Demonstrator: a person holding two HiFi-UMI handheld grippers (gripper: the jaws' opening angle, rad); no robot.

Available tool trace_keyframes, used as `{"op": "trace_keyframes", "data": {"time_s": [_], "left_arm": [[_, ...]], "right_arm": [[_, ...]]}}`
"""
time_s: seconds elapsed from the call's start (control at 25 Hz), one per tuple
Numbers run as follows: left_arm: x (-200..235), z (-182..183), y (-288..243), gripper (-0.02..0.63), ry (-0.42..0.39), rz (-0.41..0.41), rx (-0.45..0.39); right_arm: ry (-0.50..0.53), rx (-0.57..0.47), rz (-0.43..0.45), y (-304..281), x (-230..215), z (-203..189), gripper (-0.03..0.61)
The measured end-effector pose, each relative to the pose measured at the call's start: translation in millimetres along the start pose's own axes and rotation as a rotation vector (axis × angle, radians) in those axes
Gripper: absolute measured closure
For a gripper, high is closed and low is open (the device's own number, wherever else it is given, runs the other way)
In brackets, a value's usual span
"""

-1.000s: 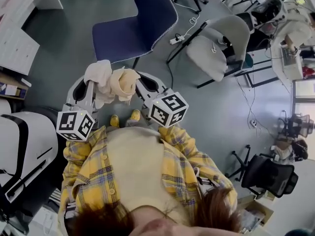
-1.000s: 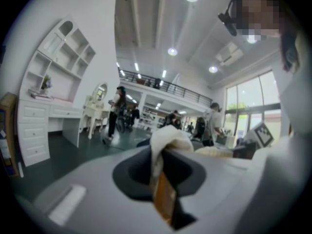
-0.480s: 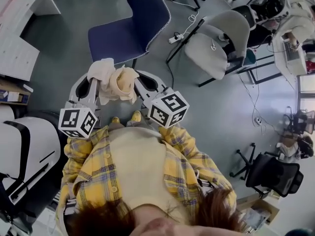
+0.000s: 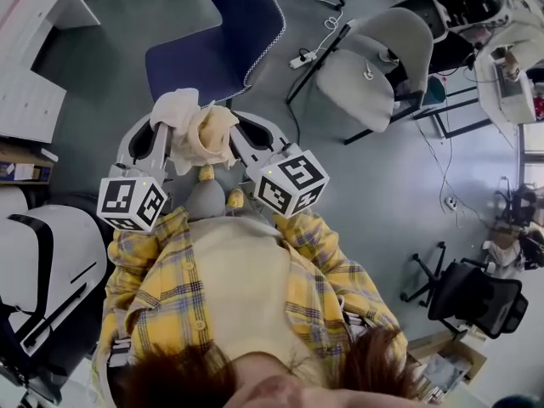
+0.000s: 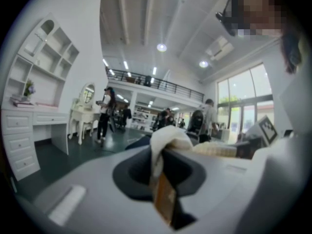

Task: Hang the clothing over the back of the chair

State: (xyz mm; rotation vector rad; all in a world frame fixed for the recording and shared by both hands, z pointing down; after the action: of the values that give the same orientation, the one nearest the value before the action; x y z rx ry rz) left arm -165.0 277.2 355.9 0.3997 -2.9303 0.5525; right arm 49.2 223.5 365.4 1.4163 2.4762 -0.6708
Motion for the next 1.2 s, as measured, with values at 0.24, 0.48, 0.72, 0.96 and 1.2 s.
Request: {"op": "trace_keyframes", "data": {"time_s": [0.24, 0.48, 0.72, 0.96, 1.2], "left_arm": [[18, 17, -30, 0.577, -0.008, -0.013, -0.014], [39, 38, -79, 0.577, -0.025, -0.032, -0.008], [66, 61, -114, 0.577, -0.034, -0.031, -0.012], [99, 81, -137, 0.577, -0.023, -0.019, -0.035], [128, 98, -164, 0.577, -0.02, -0.039, -0.048]], "right_arm": [[0.007, -0.011, -0.004, -18, -20, 19, 0.552], [-0.013, 0.006, 0.008, -49, -49, 41, 0.552], [-0.043, 0.011, 0.031, -86, -75, 65, 0.552], [-0.021, 0.016, 0.039, -123, -89, 91, 0.553], [-0.004, 0.014, 0.021, -156, -105, 117, 0.552]]}}
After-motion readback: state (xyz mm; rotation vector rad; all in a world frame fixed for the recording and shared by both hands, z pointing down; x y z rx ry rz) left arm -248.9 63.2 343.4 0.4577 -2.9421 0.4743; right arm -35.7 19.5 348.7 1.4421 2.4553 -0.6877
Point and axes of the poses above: the fingertips, and each gripper's own axes: y backward along the fingers, x to its left, z out of its top, the point moved 9 cm from there along y, backward along the fingers, and after that the axes turned 11 degrees about x, right-handed, at the moved point
